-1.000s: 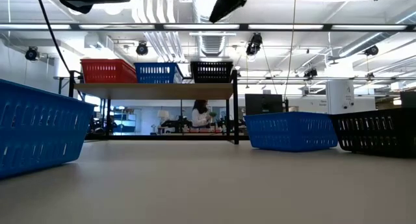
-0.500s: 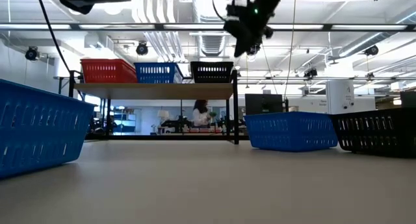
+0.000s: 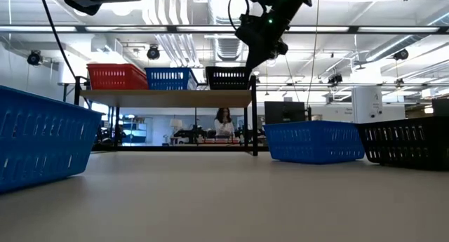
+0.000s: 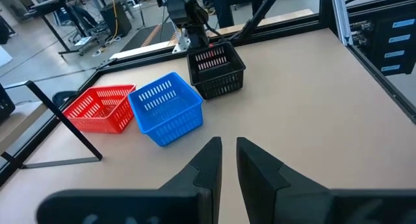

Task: Stack baskets on shelf by color
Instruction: Stack the top right black bin on top of the black bin on the shelf

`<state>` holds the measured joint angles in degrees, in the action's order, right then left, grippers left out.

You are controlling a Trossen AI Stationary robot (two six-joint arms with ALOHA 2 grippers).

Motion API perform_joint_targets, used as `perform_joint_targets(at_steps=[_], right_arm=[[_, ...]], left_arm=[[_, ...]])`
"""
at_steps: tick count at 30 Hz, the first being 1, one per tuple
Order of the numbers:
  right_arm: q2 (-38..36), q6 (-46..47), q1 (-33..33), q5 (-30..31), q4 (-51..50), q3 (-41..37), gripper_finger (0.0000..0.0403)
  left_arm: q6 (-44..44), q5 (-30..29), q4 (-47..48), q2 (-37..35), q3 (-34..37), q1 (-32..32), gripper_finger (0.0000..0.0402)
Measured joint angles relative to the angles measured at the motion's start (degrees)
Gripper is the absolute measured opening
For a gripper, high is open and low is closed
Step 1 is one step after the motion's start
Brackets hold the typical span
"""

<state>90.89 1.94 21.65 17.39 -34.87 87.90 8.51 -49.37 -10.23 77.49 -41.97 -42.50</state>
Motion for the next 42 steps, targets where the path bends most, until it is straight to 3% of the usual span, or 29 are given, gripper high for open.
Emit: perform_joint_targets(at_steps=[6, 8, 11, 13, 19, 33, 38, 42], right_arm=[[-0.39, 0.19, -0.13, -6.71, 0.07, 0.02, 0.0009], [-0.39, 0.38, -0.15, -5.12, 0.0, 0.02, 0.0008], [-0.45, 1.67, -0.15, 3.9, -0.19, 0.04, 0.0008], [-0.45, 3.35, 0.0, 6.81, -1.13, 0.04, 0.0009], [1.25, 5.46, 1.03, 0.77, -2.4, -0.25, 0.0008], [1.31, 1.46, 0.98, -3.32, -0.57, -0.04, 0.0008], [0.09, -0.06, 0.06, -1.56, -0.8, -0.04, 0.0008], [-2.48, -0.83, -2.81, 4.8, -5.25, -0.05, 0.0008]], left_arm=[[-0.09, 0.01, 0.01, 0.04, -0.09, 0.0, 0.0031], [-0.07, 0.01, 0.02, 0.04, -0.07, 0.0, 0.0031], [0.0, 0.01, 0.05, 0.07, -0.12, 0.0, 0.0031], [0.02, 0.01, 0.03, 0.07, -0.09, 0.0, 0.0031], [0.07, 0.01, -0.03, 0.07, -0.01, 0.0, 0.0031], [0.11, 0.03, -0.35, 0.07, -0.15, -0.02, 0.0031], [0.11, 0.03, -0.79, 0.07, -0.03, -0.02, 0.0031], [0.11, 0.05, -0.94, 0.07, -0.2, -0.1, 0.0031]])
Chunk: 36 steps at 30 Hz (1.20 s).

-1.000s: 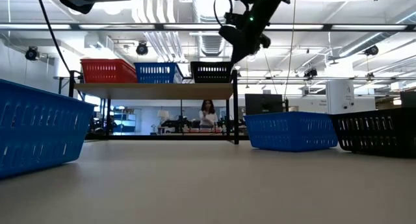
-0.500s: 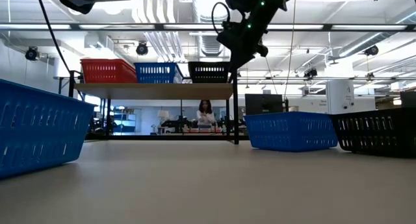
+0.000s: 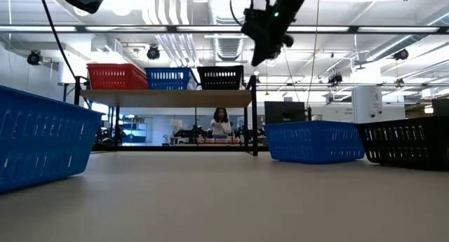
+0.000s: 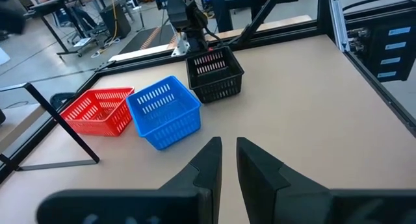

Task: Stack baskets on shelf by color
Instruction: Stack the top right black bin on top of the black bin on the shelf, then stack the left bottom blue bin on top of the blue bin on the shelf

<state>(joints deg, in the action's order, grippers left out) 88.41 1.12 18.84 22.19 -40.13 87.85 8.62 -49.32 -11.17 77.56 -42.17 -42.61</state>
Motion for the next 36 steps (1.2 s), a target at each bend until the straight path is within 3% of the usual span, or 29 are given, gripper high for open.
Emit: perform_joint_targets(at_steps=[4, 10, 18, 23, 26, 29, 33, 36], right_arm=[[-4.01, 0.94, -7.08, 5.21, -7.06, -1.91, 0.0008], [-12.92, 11.47, -24.56, 6.34, -9.52, -12.77, 0.0009], [-21.51, 40.88, -50.69, 6.69, -8.75, -28.56, 0.0009], [-22.26, 62.32, -62.04, 6.56, -8.67, -35.7, 0.0009], [-21.57, 73.61, -65.56, 5.95, -8.38, -38.27, 0.0015], [-20.01, 77.34, -67.43, 6.65, -6.22, -39.88, 0.0037], [-16.8, 74.29, -67.13, 15.01, -0.32, -40.55, 0.0078], [-13.17, 63.34, -64.6, 20.57, 8.7, -40.51, 0.011]], left_arm=[[0.0, 0.0, -0.1, 0.0, 0.31, -0.47, 0.0031], [0.0, 0.0, 0.03, 0.04, 0.33, -0.7, 0.0031], [0.0, 0.0, -0.01, 0.09, 0.63, -0.66, 0.0031], [0.0, 0.0, -0.38, 0.09, 0.63, -0.62, 0.0031], [0.0, 0.0, -0.38, 0.09, 0.66, -0.59, 0.0031], [0.0, 0.0, -0.38, 0.09, 0.66, -0.58, 0.0031], [0.0, 0.0, -0.56, 0.09, 0.66, -0.46, 0.0031], [0.0, 0.0, -1.14, 0.09, 0.66, -0.4, 0.0031]])
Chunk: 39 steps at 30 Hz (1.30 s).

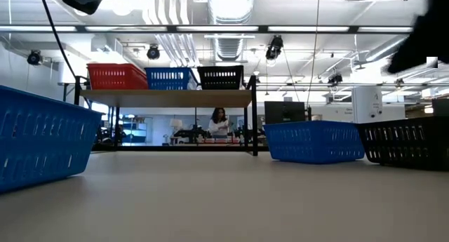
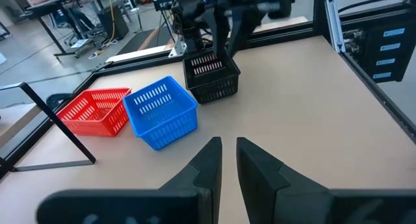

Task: Stack baskets on shelf by color
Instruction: Stack the left bottom blue bin on top of the blue bin on the shelf

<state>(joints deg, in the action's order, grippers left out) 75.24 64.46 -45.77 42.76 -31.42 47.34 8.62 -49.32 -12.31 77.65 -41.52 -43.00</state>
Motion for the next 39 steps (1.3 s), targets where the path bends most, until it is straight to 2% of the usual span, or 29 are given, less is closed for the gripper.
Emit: perform_joint_targets(at_steps=[2, 5, 9, 11, 14, 16, 18, 20, 24, 27, 30, 33, 36, 39], right_arm=[[2.63, -7.47, 2.66, 1.44, 4.68, 0.78, 0.0128], [6.55, -14.46, 7.7, 2.27, 6.15, 4.04, 0.015], [10.92, -22.25, 13.6, -0.74, 4.75, 9.67, 0.0169], [12.79, -25.58, 15.64, -3.49, 4.09, 11.98, 0.0174], [15.69, -29.87, 17.33, -5.65, 4.32, 14.7, 0.0175], [17.63, -31.14, 17.43, -5.54, 4.11, 15.9, 0.0173], [19.39, -31.39, 17.3, -5.4, 4.16, 17.3, 0.017], [20.91, -31.94, 17.28, -5.38, 4.21, 18.78, 0.0166], [23.09, -33.63, 17.3, -5.28, 4.28, 21.37, 0.016], [23.3, -33.78, 17.07, -5.31, 4.2, 21.76, 0.0155], [22.67, -33.99, 16.46, -5.31, 4.15, 20.95, 0.0151], [22.17, -34.34, 15.48, -5.32, 2.98, 20.4, 0.0148], [21.66, -33.85, 14.24, -5.3, 1.71, 19.71, 0.0146], [21.53, -32.83, 13.11, -5.28, 1.28, 18.78, 0.0146]], left_arm=[[0.01, 0.0, -0.72, 0.0, 0.0, 0.0, 0.0031], [0.0, -0.02, -1.4, 0.0, -0.12, 0.02, 0.0031], [-0.17, -0.11, 0.58, -0.27, -1.97, -0.63, 0.0031], [0.19, -0.09, 6.88, -1.0, -4.3, -2.13, 0.0031], [5.29, 1.25, 22.39, -1.62, -10.21, -4.95, 0.0031], [12.08, 6.08, 32.73, -1.22, -14.44, -6.19, 0.0031], [19.18, 12.32, 39.06, -0.03, -18.44, -6.34, 0.0031], [23.1, 18.25, 41.29, 2.05, -21.77, -6.23, 0.0031], [24.46, 30.58, 41.68, 7.79, -26.85, -7.11, 0.0031], [26.37, 32.07, 41.29, 11.7, -29.22, -8.35, 0.0031], [31.7, 32.08, 40.08, 15.56, -29.27, -8.63, 0.0031], [32.96, 31.99, 39.58, 19.05, -29.16, -7.6, 0.0032], [31.23, 39.78, 39.67, 20.72, -29.16, -5.32, 0.0048], [30.23, 46.42, 39.82, 20.66, -29.1, -4.26, 0.0083]])
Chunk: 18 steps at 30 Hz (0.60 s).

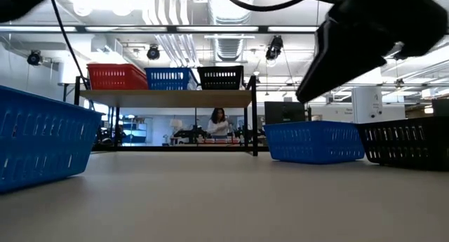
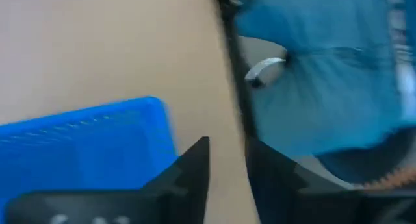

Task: Stack baskets on shelf by color
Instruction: Stack the left bottom blue bin on top of the blue bin on the shelf

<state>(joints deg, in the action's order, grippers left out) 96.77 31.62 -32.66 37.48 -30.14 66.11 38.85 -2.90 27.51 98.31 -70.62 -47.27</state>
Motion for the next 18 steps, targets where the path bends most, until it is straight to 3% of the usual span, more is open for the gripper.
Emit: perform_joint_targets(at_steps=[4, 9, 14, 18], right_arm=[[-0.02, 2.06, -0.97, 0.42, 0.24, -1.51, 0.0144], [-0.02, 5.3, -2.29, 3.48, 0.25, -4.74, 0.0137], [-0.02, 9.71, -4.29, 6.23, 1.26, -7.62, 0.013], [-0.02, 11.98, -5.73, 13.99, 4.46, -9.66, 0.0127]], left_arm=[[1.44, 2.36, 0.38, -0.47, -1.02, -0.24, 0.0145], [4.6, -2.3, 2.38, 0.04, -1.81, -1.95, 0.0206], [12.16, -3.21, 3.66, 2.41, -0.19, -3.1, 0.0216], [14.78, -6.52, 5.9, 4.96, -0.06, -3.43, 0.021]])
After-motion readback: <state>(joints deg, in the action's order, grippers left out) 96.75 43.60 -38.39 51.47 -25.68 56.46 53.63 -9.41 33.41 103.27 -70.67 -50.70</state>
